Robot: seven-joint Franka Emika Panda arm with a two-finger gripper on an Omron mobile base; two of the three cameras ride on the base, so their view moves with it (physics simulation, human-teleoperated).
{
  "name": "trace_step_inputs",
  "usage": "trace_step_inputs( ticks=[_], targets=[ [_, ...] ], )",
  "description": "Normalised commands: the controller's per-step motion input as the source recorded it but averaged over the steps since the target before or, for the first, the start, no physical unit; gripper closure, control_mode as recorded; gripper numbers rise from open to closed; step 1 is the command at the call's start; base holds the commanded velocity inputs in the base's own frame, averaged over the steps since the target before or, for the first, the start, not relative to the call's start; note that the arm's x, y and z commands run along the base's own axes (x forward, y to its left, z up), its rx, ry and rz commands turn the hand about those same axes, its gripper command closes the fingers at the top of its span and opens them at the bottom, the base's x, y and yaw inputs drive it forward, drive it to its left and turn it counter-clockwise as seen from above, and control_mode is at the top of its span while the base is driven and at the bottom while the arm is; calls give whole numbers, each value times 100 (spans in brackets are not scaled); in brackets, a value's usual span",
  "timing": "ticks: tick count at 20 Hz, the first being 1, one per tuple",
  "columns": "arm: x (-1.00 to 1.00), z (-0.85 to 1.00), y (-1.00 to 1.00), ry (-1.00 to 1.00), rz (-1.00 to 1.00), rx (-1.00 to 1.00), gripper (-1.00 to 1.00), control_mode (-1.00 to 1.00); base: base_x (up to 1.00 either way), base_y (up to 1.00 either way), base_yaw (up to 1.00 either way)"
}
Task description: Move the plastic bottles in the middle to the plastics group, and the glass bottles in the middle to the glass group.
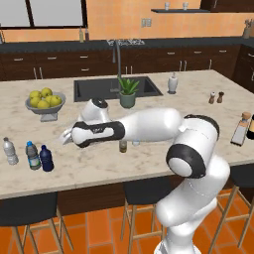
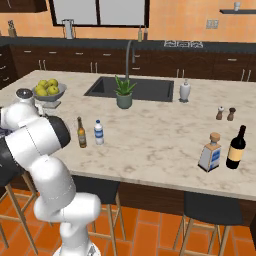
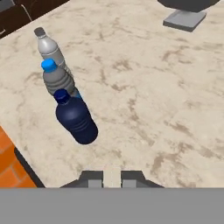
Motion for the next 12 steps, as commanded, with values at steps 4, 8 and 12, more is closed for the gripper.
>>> trace_step_inputs(
  ticks=[4,8,12],
  targets=[
    [5,61,-98,19,-8,-15,-100,-100,0,0,0],
    [0,46,-100,17,-13,-14,-100,-100,0,0,0],
    [1,4,-100,9,-17,-14,-100,-100,0,0,0]
  ],
)
